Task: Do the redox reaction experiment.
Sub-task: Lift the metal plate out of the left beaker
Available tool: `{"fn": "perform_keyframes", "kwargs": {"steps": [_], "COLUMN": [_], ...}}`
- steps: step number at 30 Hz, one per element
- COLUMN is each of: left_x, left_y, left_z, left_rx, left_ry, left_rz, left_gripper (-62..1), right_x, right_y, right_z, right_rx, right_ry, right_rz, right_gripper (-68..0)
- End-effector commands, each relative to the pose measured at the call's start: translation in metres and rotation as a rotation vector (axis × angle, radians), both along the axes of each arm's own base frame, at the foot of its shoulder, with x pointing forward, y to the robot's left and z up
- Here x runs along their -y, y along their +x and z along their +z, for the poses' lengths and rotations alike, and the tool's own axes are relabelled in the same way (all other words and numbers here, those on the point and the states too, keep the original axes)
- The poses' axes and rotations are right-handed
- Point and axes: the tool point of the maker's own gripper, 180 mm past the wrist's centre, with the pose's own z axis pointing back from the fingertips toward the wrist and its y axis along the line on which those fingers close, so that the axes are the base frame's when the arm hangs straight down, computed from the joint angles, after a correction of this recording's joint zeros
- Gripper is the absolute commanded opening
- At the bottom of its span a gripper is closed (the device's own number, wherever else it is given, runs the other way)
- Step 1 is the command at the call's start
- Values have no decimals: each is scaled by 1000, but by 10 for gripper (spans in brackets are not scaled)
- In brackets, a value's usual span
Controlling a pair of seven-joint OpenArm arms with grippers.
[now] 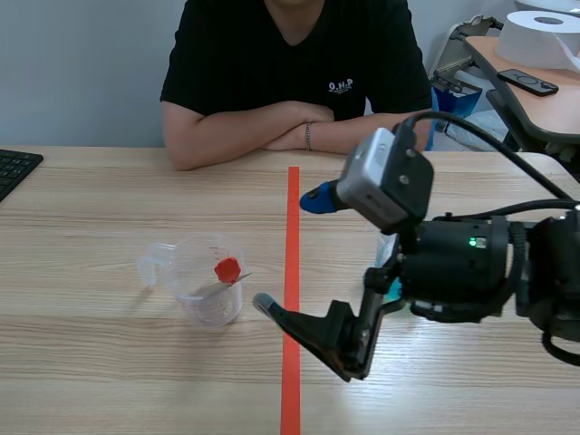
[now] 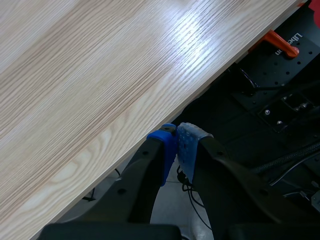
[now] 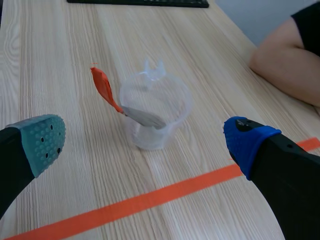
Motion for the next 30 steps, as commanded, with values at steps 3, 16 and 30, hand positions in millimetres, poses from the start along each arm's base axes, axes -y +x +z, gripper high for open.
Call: {"fn": "perform_keyframes", "kwargs": {"steps": [3,16,30], "left_x": [2,2,2], "left_y": [4,4,4], "left_z": [5,5,5], "left_rx": [19,19,20], "left_ry": [-10,-10,-10], "left_rz": [-2,-2,-2], "left_gripper": [-573,-573,-573], "right_x": [-17,-34,-38], "right_y": [6,15,14], "right_z": [9,-2,7], "right_rx": [48,75,89], "right_ry": [13,-22,27], "right_rz": [45,58,68], "right_gripper": [4,-260,-530]}}
